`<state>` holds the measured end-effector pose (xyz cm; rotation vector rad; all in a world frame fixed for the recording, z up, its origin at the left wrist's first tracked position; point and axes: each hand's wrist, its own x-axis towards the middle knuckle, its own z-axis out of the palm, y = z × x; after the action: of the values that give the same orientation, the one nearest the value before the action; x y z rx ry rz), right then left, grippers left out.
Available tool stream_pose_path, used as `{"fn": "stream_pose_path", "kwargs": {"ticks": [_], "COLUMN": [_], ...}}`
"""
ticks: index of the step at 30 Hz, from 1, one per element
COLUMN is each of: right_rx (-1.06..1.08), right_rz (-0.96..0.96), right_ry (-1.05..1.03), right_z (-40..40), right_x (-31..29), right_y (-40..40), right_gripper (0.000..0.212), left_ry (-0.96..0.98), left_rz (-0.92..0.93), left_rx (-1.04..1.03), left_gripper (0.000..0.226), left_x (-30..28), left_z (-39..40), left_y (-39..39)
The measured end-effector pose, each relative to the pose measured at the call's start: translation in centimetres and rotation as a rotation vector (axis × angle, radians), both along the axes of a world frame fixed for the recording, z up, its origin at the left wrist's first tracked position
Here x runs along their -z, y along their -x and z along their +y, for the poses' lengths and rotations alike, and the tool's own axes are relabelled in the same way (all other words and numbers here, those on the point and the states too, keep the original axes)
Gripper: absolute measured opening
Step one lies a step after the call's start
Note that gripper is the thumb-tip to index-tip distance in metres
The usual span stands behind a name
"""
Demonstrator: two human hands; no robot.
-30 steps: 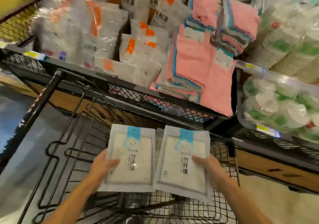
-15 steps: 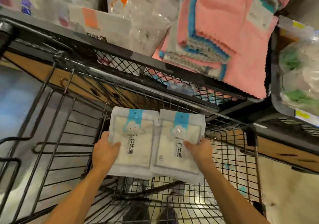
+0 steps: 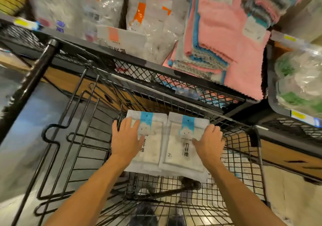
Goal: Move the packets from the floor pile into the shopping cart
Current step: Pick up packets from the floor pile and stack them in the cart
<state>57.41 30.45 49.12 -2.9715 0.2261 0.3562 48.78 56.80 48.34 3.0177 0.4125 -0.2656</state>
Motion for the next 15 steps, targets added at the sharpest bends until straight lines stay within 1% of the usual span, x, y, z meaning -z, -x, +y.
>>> {"fn": "stream_pose_path", "kwargs": {"ticks": [4,8,12,15], "right_rx": [-0.124,-0.201,-0.167,-0.110], "right_rz": [-0.016,-0.072,-0.175,-0.260], "right_ry": [-0.065,-0.128,-0.172,-0.189], "right_z": [0.2,-0.4,-3.1,-6.5], "right_x": [-6.3,-14.5,-22.9,-27.9], "right_y": [0.5,1.3,3.0,5.3], "right_gripper": [0.058,0.061,0.061,0.062], "left_ry": [0.074,0.080,0.086,0.093], "left_rz": [0.024,0.025,-0.031,-0.142], "left_rx": [-0.032,0.033,0.153,0.241], "left_gripper": [0.064,0.067,0.069,0.067], "left_x": [-6.8,-14.7,-22.1,-26.4], "left_z": [-0.6,-2.4,-6.5,-10.2], "left_y": [-0.6,-2.0,-3.7,-3.5]}}
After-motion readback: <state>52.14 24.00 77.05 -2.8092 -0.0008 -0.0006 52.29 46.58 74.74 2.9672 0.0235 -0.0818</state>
